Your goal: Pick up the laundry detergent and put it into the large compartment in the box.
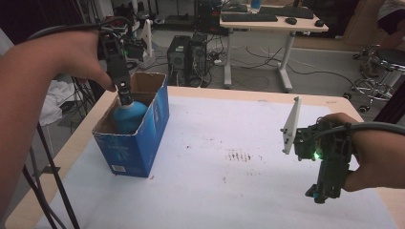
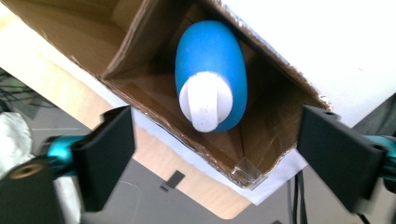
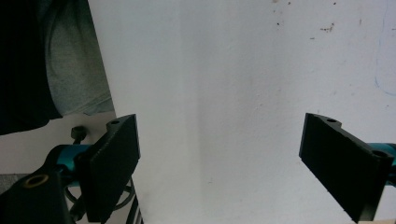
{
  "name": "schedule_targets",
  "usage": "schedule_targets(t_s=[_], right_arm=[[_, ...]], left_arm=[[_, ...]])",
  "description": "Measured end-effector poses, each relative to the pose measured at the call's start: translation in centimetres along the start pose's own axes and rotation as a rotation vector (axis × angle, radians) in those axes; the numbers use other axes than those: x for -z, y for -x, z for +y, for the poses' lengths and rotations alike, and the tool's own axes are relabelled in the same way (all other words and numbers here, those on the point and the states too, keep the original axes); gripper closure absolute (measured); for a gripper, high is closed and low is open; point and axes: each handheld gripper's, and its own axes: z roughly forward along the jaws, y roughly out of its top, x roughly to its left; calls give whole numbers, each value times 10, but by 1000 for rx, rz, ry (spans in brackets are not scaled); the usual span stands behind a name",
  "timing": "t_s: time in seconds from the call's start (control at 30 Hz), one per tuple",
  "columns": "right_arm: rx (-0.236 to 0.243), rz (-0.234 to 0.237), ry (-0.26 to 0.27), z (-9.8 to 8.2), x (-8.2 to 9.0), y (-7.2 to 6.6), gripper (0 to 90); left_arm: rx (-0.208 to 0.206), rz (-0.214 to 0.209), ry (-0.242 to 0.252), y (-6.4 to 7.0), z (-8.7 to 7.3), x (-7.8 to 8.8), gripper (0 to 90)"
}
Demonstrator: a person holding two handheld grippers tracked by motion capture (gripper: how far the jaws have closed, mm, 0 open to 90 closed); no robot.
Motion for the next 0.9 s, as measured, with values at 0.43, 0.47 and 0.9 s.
schedule_targets(t_s=[0.43,0.47,0.9], right_arm=[[-4,11,-8,0,-1,3,115],[-8,11,-12,0,0,4,115],[-14,12,-35,0,-2,6,115]], left_arm=[[-227,-53,47,32,34,13,102],[-266,-54,50,36,38,12,78],[-476,-93,17,69,71,-8,65]])
